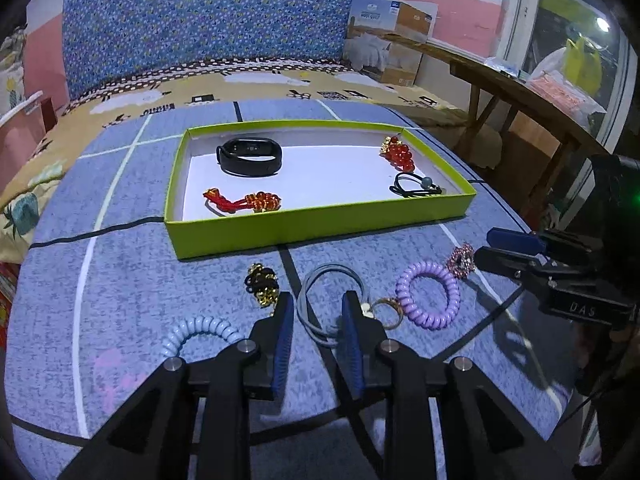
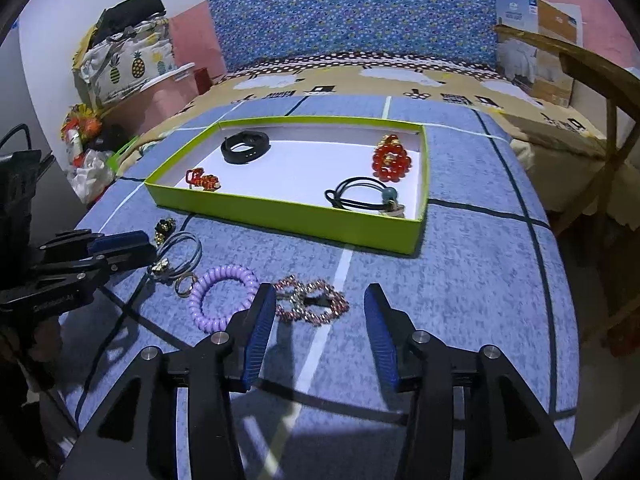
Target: Organize jewelry
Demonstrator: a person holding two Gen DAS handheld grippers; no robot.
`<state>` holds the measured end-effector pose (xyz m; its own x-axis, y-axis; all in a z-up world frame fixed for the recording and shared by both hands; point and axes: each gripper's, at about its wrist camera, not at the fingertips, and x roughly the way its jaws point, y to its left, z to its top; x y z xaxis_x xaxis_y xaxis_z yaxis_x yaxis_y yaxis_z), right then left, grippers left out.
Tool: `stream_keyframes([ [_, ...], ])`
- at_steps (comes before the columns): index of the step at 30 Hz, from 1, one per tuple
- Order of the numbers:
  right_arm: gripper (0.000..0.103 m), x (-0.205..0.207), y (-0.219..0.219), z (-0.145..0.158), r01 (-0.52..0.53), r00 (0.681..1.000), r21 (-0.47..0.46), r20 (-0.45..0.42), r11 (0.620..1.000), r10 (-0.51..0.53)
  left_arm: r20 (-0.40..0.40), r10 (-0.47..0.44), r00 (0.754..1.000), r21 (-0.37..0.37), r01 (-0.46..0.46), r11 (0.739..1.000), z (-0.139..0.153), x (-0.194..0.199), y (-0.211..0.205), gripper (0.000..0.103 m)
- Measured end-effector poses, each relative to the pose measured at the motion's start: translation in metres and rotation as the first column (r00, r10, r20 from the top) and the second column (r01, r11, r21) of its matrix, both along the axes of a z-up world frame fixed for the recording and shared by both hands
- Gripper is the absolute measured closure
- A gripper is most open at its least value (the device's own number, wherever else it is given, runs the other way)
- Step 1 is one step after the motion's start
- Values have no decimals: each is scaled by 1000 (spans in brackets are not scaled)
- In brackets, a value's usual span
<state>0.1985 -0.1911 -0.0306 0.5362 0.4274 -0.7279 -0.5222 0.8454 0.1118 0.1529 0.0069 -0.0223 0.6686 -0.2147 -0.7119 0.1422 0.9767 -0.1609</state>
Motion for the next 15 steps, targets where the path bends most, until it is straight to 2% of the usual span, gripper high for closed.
stream_keyframes([
  [6, 56, 9, 11, -7, -71, 997, -24, -25, 997, 70, -19, -8, 1000, 21, 8, 1000, -4, 8, -6, 77],
  [15, 56, 12, 9, -12, -87, 995, -72, -51, 994, 84, -48, -1, 999, 37, 3, 999, -9, 13, -7, 77],
])
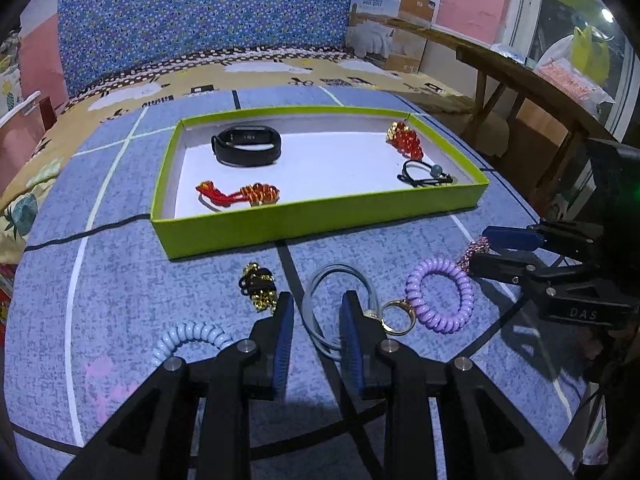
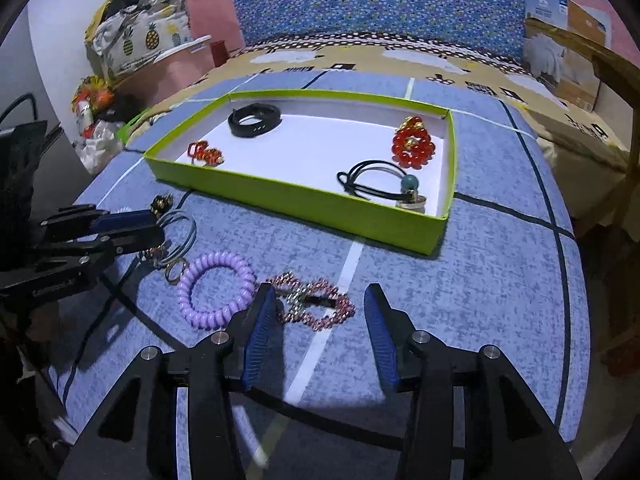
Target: Organize jewelry
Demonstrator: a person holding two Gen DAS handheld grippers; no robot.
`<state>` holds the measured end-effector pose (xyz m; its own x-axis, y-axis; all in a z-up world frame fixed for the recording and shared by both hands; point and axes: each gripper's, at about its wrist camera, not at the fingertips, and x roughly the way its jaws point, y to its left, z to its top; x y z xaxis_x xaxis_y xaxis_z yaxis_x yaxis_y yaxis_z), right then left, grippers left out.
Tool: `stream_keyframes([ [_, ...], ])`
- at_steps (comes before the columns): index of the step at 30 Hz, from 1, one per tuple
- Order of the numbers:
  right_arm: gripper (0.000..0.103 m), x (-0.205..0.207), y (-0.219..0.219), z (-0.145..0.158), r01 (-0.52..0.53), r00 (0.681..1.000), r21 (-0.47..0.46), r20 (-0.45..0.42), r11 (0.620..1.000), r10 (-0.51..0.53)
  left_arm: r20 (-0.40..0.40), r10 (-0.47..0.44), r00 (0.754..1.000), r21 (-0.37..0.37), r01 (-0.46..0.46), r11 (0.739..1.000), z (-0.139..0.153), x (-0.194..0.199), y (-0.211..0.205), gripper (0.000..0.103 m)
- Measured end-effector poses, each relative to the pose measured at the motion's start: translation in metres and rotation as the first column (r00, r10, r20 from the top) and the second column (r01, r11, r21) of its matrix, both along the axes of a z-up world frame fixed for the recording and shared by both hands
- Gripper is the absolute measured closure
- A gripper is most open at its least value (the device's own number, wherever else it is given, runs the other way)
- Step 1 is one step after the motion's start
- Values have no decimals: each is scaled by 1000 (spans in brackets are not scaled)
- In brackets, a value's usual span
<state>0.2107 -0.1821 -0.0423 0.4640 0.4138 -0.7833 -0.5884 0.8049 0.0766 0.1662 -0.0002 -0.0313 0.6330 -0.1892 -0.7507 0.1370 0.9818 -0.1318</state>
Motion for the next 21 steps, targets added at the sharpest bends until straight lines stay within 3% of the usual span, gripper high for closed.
stream_keyframes([
  [11, 60, -7, 9, 0, 11, 999, -64, 40, 998, -8, -10, -10, 1000, 12, 10, 1000, -2, 1, -6, 77],
  [16, 60, -15, 1, 3, 43, 998, -54, 53, 998, -40, -10, -6, 1000, 15, 6, 1000, -2, -2, -6, 89],
  [19, 89, -17, -8, 7, 77, 996, -18, 49, 997, -76, -9, -10, 1000, 3, 10, 1000, -2, -4, -4, 95],
  [21, 89, -18, -11, 6, 90, 995, -16, 49, 996, -89, -3, -17, 1000, -3, 17, 1000, -1, -6, -4, 97],
])
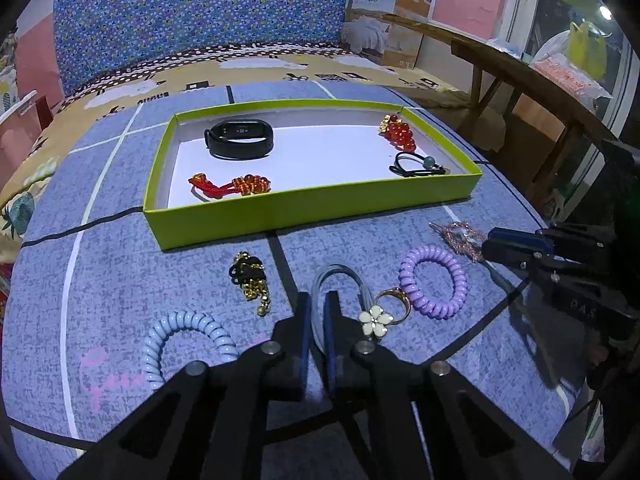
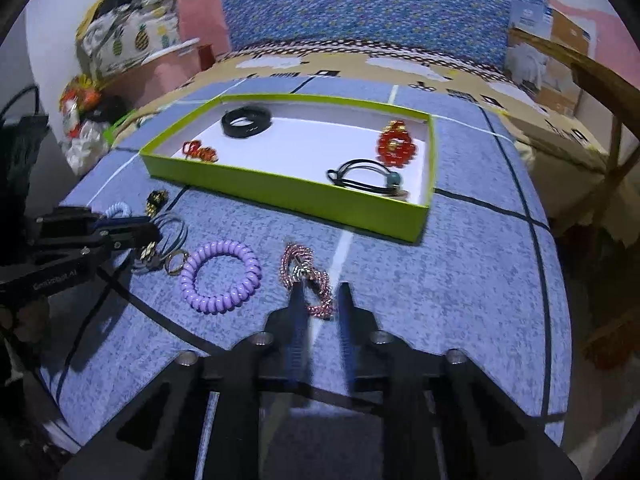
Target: Organize jewelry
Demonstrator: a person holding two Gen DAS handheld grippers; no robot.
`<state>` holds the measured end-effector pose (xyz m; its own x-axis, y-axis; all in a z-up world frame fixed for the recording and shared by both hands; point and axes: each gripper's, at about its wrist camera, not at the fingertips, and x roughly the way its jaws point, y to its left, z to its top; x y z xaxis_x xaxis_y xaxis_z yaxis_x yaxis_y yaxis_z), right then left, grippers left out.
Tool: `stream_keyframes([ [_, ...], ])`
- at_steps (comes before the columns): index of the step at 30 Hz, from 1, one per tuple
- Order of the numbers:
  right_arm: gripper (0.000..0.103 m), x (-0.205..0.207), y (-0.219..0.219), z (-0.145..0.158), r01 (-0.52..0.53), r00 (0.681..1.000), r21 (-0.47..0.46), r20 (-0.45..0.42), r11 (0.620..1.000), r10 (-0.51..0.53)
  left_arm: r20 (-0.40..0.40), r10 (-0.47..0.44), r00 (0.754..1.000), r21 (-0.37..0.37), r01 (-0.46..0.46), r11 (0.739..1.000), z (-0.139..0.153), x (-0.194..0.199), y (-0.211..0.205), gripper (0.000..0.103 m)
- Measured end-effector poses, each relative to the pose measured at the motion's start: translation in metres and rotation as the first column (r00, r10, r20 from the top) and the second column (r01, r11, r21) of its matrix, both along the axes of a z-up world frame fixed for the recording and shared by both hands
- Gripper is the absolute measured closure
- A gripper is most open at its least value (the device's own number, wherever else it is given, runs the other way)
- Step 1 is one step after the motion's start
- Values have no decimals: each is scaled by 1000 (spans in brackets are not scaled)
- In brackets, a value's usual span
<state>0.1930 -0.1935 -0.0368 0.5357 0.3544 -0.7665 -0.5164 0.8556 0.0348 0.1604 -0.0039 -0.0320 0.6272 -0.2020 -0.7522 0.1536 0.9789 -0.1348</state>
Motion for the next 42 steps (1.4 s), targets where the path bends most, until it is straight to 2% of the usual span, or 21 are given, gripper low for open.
stream_keyframes([
  [7, 90, -1, -1, -2, -9, 1000, -2, -6, 1000, 9, 8, -22, 1000, 6, 22, 1000, 1, -6, -4, 100],
  [11, 89, -1, 5, 2, -59, 998, -15, 1, 998, 59, 2, -29, 1000, 2, 29, 1000, 0, -8, -5, 100],
  [12, 87, -1, 6, 2, -64, 998, -19, 7, 998, 65, 1, -29, 1000, 2, 29, 1000, 0, -9, -5, 100],
  [15, 62, 1, 9, 2, -92, 995, -27, 21, 995, 93, 0, -28, 1000, 1, 28, 1000, 0, -9, -5, 100],
  [21, 61, 10, 23, -5, -162, 986, -99, 21, 982, 165, -6, -33, 999, 0, 33, 999, -1, -7, -6, 100],
  [24, 61, 15, 22, -6, -161, 987, -94, 13, 982, 163, -6, -37, 999, 0, 37, 999, -1, -6, -6, 100],
  [27, 78, 16, 20, -7, -137, 990, -81, 7, 987, 138, -4, -40, 999, -1, 40, 999, -1, -6, -6, 100],
  [34, 78, 8, 11, -2, -85, 996, -59, 19, 995, 86, 10, -48, 999, -11, 48, 999, 2, -9, -6, 100],
  [35, 82, 7, 9, -1, -77, 997, -50, 21, 996, 78, 14, -48, 999, -15, 48, 999, 3, -9, -5, 100],
  [36, 96, 5, 6, 2, -68, 997, -27, 20, 997, 68, 20, -48, 999, -19, 48, 999, 5, -10, -5, 100],
  [42, 96, -1, 1, 4, -45, 999, -16, 21, 999, 45, 57, -49, 997, -32, 51, 998, 16, -14, -1, 100],
])
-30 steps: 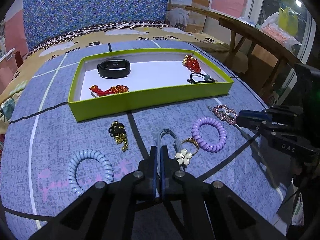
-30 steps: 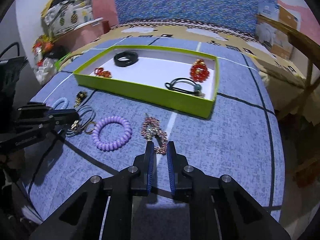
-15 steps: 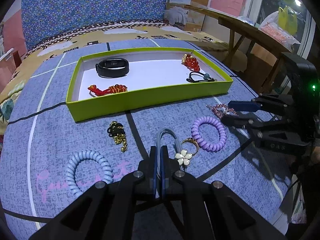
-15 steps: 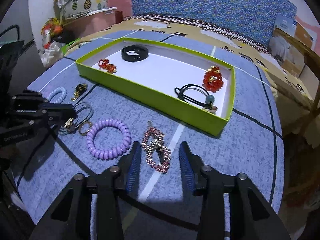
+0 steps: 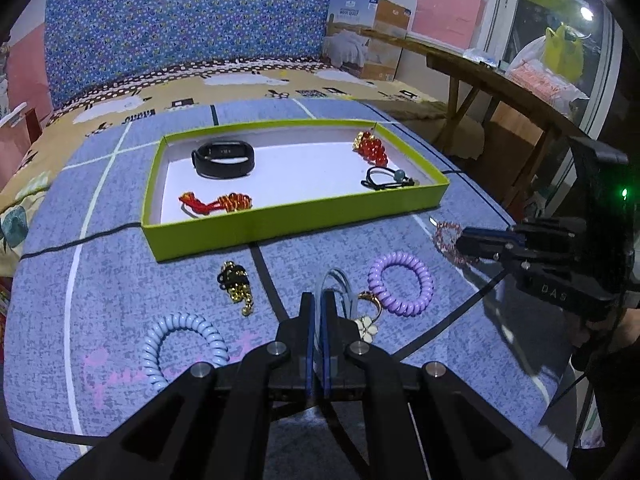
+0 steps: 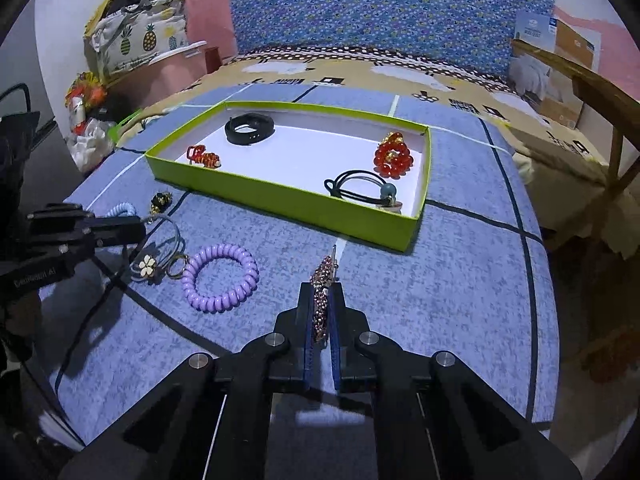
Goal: Organize jewelry
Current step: 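Lift the rhinestone bracelet with the right gripper while the left gripper lifts the grey cord with flower ring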
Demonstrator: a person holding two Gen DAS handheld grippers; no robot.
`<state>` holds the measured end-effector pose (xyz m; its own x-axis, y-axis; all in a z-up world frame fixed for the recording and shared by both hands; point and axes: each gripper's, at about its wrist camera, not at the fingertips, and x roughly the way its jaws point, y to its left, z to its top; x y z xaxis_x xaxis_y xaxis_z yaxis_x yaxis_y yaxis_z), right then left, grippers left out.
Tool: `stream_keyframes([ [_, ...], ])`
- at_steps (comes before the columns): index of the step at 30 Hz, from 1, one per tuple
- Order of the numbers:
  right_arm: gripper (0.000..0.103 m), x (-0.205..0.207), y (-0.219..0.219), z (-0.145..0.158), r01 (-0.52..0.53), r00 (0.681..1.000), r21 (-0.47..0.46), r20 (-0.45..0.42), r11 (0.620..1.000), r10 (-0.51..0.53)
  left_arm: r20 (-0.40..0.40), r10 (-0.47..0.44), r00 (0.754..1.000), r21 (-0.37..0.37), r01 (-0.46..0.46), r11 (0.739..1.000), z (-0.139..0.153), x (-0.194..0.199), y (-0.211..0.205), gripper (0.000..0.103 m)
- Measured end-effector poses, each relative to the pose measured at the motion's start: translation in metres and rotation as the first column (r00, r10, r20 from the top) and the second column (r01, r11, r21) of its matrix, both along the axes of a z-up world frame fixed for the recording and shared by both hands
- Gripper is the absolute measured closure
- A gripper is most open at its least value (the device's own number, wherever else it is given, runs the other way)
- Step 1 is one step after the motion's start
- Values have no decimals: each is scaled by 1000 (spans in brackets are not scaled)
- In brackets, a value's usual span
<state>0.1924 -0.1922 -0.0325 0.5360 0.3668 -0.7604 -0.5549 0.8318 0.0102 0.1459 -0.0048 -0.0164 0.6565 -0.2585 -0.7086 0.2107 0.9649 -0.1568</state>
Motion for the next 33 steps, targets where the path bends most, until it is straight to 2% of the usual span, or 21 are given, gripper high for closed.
stream_keyframes([
  [7, 96, -4, -4, 6, 20, 1000, 25, 11, 999, -20, 9, 9, 1000, -11, -9, 1000, 5, -3, 4, 100],
  [19, 96, -7, 2, 35, 20, 998, 86, 61, 996, -25, 69, 24, 997, -57, -20, 998, 36, 4, 19, 100],
  [28, 96, 10, 11, 50, 20, 995, 103, 92, 994, -30, 110, 32, 993, -41, -28, 999, 58, 32, 32, 100],
  [33, 96, 27, 20, 54, 17, 995, 108, 95, 994, -27, 105, 47, 993, -31, -44, 999, 60, 56, 40, 100],
])
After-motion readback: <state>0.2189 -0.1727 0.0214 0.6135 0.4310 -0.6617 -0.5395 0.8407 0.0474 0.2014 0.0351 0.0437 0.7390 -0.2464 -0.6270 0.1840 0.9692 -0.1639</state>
